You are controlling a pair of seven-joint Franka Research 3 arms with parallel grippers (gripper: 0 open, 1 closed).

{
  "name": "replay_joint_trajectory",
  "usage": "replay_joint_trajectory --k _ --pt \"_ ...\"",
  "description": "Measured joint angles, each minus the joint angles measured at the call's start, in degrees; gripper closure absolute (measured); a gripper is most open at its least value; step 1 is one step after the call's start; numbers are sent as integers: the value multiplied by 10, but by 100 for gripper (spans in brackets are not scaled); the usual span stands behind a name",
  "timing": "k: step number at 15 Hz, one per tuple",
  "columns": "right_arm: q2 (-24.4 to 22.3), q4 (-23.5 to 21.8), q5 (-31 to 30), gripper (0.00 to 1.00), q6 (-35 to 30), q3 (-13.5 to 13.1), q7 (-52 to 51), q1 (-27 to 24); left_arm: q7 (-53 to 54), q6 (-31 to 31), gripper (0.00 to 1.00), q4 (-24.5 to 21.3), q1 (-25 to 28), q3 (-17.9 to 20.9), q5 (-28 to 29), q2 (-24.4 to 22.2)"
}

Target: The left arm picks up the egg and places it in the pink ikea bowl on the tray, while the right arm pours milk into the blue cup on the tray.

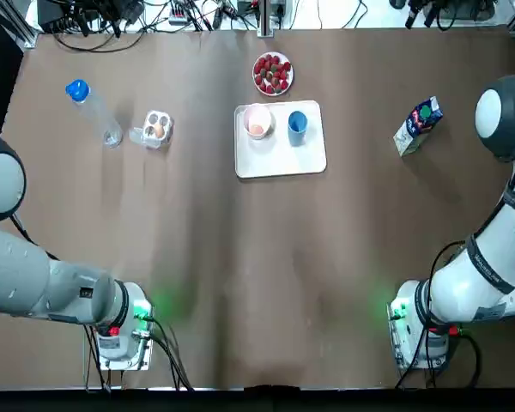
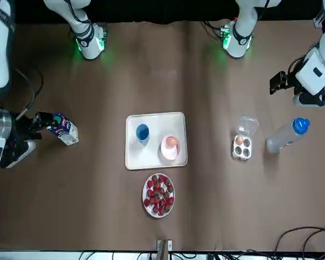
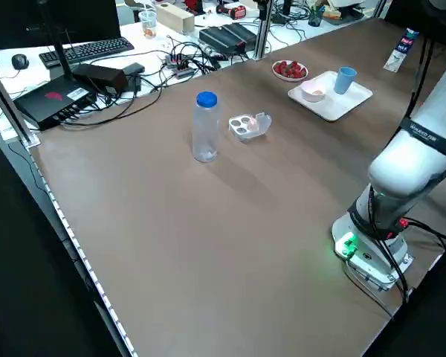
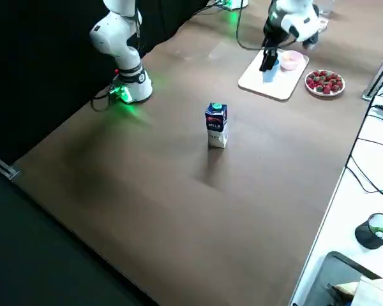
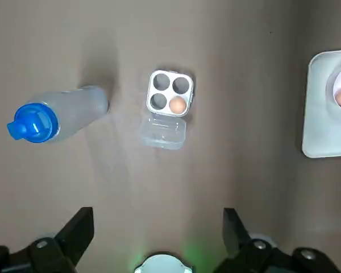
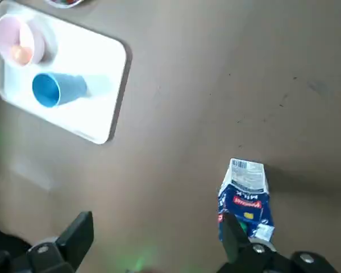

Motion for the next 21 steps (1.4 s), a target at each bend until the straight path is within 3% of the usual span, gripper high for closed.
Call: replay_joint_trajectory --k 1,5,16,18,21 --pt "-13 0 -9 0 3 0 66 20 0 0 0 0 0 0 0 0" --pt "-28 0 -14 0 5 0 144 32 0 0 0 0 -2 -1 0 0" --pt "-56 -4 -61 0 12 0 263 42 -2 1 0 0 -3 -11 0 0" --pt "-74 -27 -66 0 24 0 267 48 -2 1 0 0 -3 -11 0 0" --pt "-130 -113 -87 0 78 0 268 56 -3 1 0 3 -2 -11 0 0"
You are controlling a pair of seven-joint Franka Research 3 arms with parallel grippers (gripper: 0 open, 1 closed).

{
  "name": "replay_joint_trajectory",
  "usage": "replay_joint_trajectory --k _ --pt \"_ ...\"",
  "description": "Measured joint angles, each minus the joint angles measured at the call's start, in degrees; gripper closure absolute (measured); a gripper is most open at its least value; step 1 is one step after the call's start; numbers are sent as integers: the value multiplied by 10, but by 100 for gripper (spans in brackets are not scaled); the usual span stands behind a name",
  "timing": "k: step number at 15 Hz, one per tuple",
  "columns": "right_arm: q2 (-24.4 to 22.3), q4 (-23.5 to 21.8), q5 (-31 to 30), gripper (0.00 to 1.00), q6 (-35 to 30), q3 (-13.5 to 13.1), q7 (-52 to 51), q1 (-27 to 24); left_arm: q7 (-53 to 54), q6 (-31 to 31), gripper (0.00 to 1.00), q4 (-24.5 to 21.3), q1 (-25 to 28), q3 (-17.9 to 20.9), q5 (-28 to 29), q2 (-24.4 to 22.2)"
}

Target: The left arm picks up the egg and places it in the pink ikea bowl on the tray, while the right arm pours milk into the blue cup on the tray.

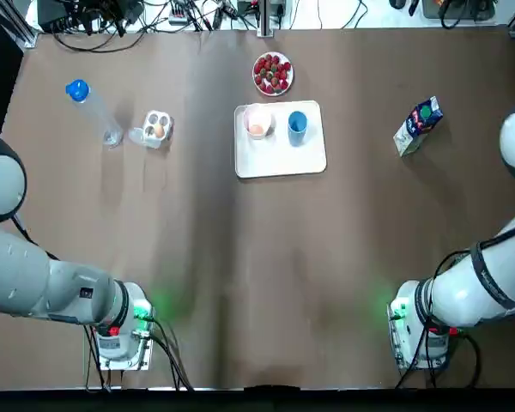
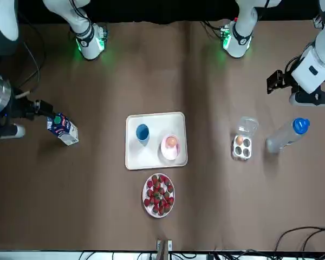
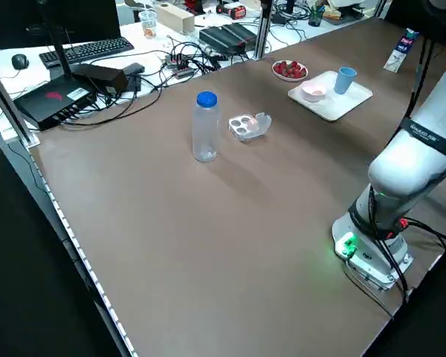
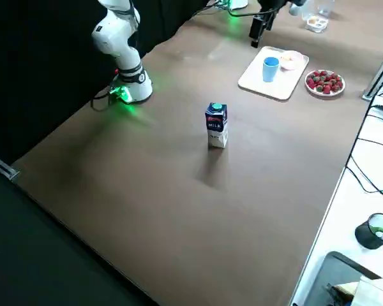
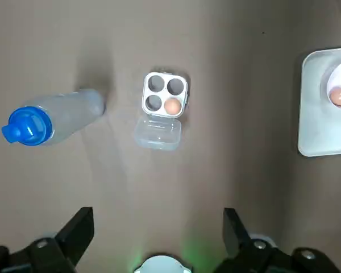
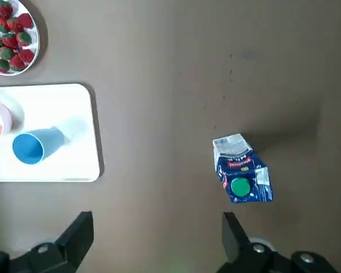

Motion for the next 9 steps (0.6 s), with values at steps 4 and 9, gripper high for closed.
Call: replay_joint_trajectory --k 4,9 --pt "-75 -93 -23 0 27 3 0 2 0 0 0 1 1 0 0 0" --pt "-106 -116 -35 0 27 4 0 3 0 0 0 1 3 0 0 0"
